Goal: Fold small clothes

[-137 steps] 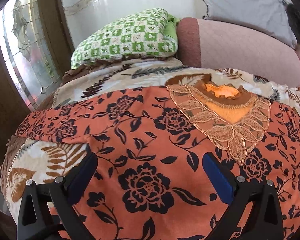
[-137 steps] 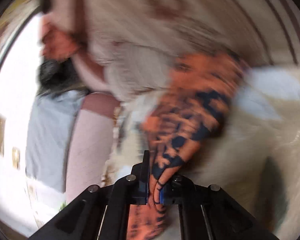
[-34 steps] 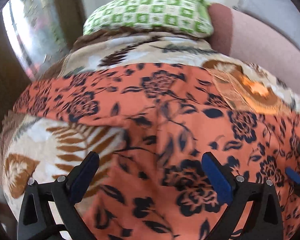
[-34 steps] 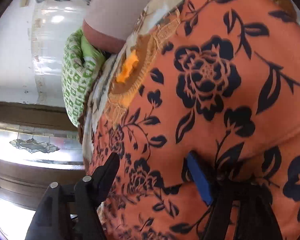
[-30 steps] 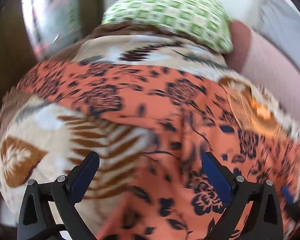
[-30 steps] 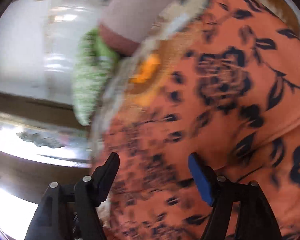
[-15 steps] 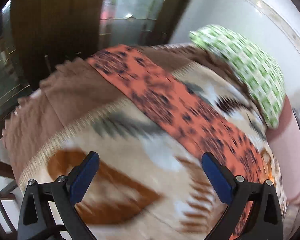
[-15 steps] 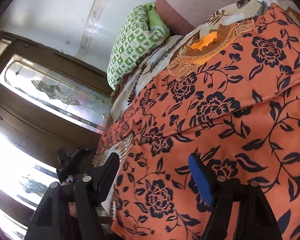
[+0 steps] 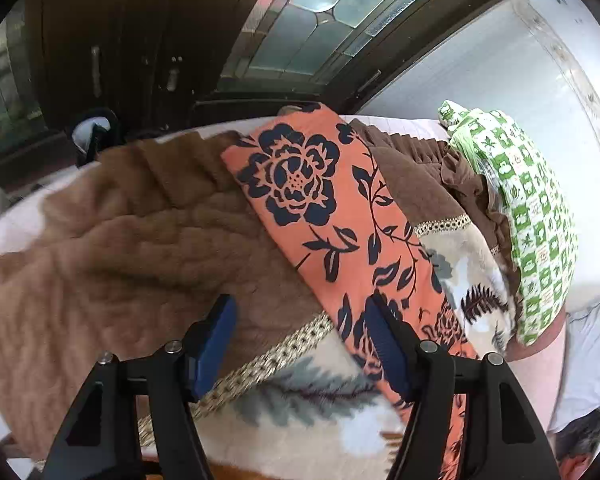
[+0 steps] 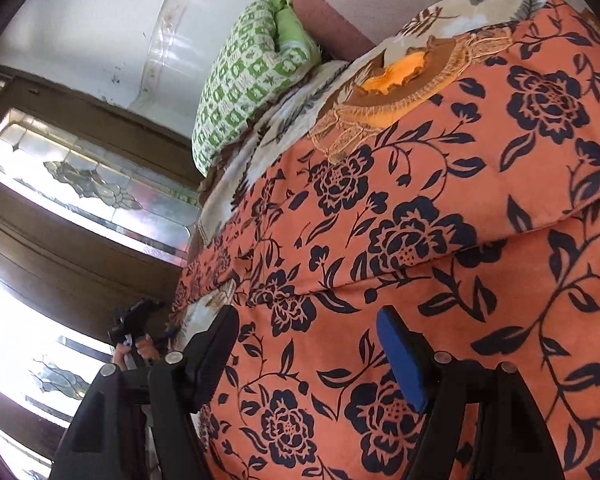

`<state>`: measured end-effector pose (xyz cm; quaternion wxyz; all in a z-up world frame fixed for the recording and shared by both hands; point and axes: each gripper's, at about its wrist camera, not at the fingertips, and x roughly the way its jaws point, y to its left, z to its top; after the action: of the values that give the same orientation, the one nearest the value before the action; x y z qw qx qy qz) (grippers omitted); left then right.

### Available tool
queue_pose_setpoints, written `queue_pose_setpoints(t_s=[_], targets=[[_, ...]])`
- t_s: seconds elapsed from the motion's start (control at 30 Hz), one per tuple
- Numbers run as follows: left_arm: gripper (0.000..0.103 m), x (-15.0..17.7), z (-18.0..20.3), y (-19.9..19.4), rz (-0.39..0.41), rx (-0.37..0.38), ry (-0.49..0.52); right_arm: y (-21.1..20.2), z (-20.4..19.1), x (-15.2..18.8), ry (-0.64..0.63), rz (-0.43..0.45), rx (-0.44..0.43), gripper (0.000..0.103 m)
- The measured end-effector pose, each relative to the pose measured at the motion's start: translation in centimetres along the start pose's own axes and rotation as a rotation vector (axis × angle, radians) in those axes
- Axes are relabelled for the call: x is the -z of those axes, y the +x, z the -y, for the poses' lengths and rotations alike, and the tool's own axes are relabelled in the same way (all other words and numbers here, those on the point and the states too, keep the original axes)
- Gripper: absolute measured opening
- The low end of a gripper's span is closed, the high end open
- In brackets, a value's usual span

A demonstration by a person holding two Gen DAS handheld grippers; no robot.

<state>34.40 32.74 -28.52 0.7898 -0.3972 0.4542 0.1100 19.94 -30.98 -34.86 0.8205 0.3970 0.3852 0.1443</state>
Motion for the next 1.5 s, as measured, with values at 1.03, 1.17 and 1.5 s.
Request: queue_pose_setpoints(t_s=[1.03,1.17,1.5], targets=[[0.005,11.3,22.4,-7.8,0.201,0.185,0.666,-5.1,4.1,-3.8,0.130,0.231,0.132,0.075],[0.005,19.9,29.3,-10.2,0.170,0.264,0.869,-8.3,6.6,-5.0,0.243,0.314,0.119,0.075],[0.005,42.1,40.5,-5.3,-0.094,0.351,1.150,-16.9,11.7,-6.6,0.423,0.535,0.094,0.075]])
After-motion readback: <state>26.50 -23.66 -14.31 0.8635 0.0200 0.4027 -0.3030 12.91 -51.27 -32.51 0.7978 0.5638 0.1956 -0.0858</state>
